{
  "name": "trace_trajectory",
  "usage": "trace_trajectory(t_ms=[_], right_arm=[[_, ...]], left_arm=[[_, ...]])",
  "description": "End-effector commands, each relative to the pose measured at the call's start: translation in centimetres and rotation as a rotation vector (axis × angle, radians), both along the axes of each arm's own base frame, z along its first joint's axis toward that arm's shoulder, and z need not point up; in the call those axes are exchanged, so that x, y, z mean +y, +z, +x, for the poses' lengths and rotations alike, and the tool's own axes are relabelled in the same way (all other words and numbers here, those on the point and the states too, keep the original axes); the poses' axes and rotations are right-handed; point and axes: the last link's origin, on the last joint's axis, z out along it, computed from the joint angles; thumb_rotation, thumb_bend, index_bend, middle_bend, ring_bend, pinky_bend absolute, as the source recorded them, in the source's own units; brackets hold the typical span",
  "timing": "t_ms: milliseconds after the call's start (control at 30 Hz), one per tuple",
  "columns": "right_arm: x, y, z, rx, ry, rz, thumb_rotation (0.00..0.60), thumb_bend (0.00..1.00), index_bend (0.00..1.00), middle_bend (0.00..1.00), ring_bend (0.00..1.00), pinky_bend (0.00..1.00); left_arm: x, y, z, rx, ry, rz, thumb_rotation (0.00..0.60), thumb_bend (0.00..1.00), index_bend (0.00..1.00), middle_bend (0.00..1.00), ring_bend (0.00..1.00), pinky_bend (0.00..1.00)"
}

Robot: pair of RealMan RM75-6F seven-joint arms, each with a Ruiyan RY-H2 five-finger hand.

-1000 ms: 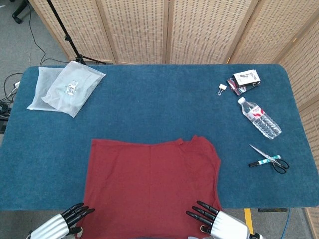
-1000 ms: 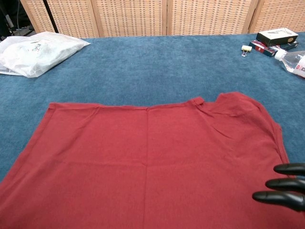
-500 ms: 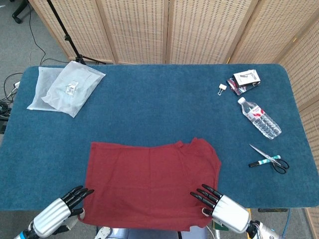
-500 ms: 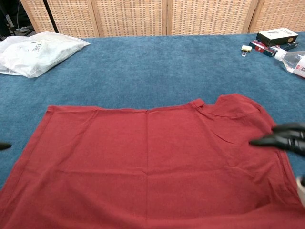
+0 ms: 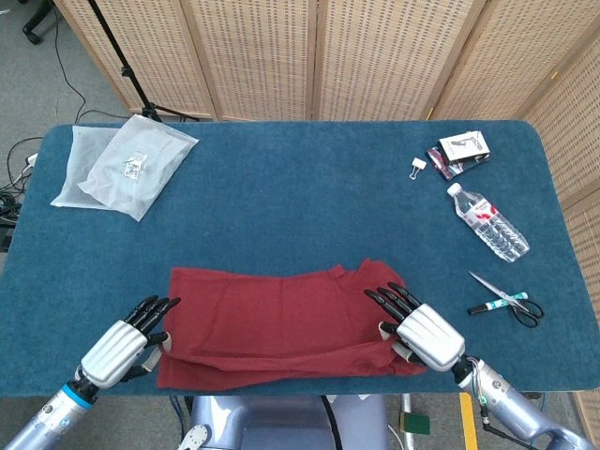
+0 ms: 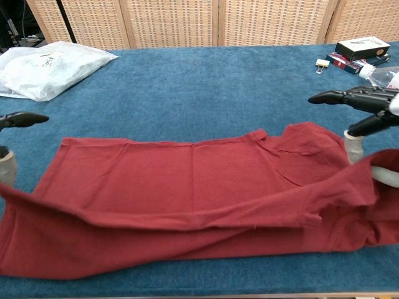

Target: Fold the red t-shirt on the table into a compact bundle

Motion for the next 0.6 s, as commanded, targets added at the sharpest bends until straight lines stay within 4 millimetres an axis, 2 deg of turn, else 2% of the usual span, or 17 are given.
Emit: trace_trajectory(t_ms=[33,167,600], right_arm=[[-2.0,-0.6,0.5,0.018,-0.031,-0.009,0.6,0.65,0.67,0.0,0.0,0.0],[-4.0,-1.5,0.5,0.049,-0.07,-0.018,0.6,0.65,0.67,0.0,0.0,0.0],[-8.2,-3.6,1.2,0.106,-0.157,-0.032,0.6,0.64,0.67,0.0,0.0,0.0]], left_arm=[[1.8,-0.4,0.7,0.003,0.013,0.026,0.6,0.56,0.8,0.0,0.0,0.0],[3.9,-0.9,1.2,0.015,0.043,0.047,0.6,0.56,0.8,0.0,0.0,0.0],[7.8,-2.3,1.6,0.08,0.134,0.064,0.6,0.56,0.8,0.0,0.0,0.0]])
